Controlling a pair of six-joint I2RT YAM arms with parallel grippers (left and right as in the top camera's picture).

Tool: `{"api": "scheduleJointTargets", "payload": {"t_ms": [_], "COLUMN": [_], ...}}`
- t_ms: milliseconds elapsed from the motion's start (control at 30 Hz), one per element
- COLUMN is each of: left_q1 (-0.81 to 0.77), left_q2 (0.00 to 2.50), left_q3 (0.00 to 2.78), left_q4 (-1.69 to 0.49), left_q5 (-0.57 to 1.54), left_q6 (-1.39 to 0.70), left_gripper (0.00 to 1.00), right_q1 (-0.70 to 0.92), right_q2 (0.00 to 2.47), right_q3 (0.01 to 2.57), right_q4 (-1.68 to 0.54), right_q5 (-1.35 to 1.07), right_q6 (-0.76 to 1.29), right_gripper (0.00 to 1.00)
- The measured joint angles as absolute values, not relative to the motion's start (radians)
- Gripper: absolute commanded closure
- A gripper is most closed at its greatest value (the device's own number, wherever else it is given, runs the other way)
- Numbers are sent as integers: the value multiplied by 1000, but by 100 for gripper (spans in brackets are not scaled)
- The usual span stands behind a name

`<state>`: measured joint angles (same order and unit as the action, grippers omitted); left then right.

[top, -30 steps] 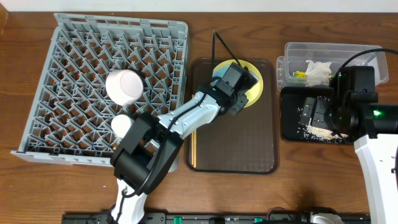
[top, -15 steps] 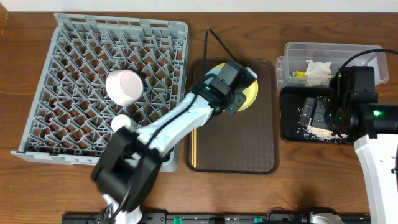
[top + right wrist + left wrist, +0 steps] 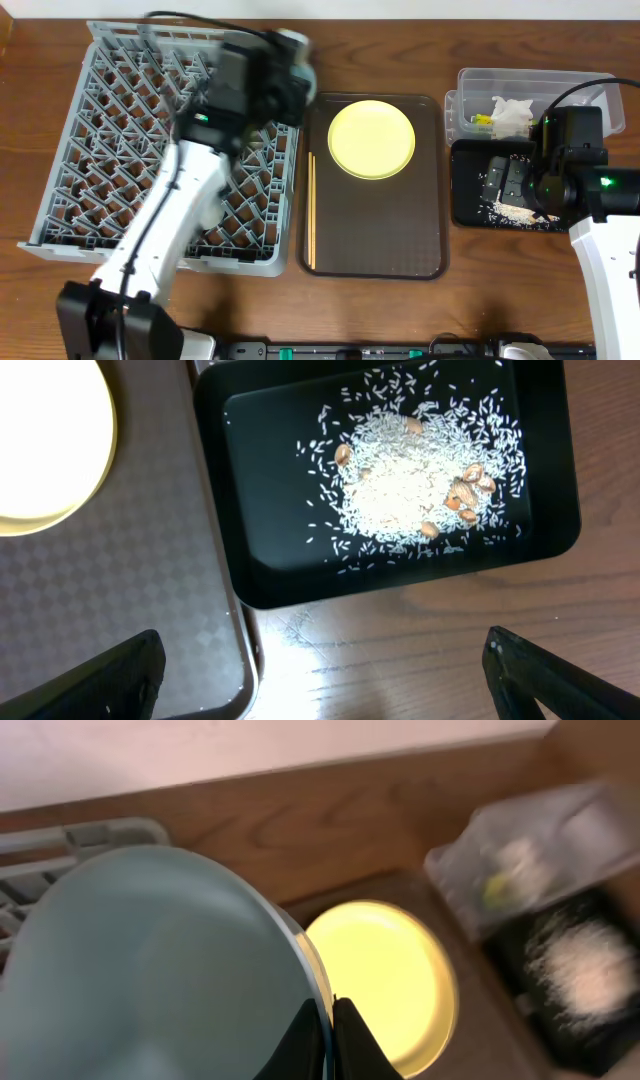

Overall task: Sort waste into correct bins and load items into the dishwasher
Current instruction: 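Lift the blue bowl and carry it left into the rack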

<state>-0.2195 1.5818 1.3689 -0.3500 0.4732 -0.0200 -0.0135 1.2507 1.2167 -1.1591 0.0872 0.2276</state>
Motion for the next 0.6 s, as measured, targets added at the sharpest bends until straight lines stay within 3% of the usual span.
{"api": "scheduleJointTargets", "payload": {"t_ms": [267,600], "left_q1": [53,164], "left_q2": [1641,1858], "left_q3": [1369,1369], "left_q4": [-194,-1], "left_q5": [961,1264], "left_q6": [-229,-500], "left_gripper": [94,94], "right_q1": [-14,-14], "right_q2": [1251,1251], "right_q3": [1217,1217], "right_q4": [-1159,-1159], "right_q5": [87,87], "right_q6": [228,228], "right_gripper": [1,1]}}
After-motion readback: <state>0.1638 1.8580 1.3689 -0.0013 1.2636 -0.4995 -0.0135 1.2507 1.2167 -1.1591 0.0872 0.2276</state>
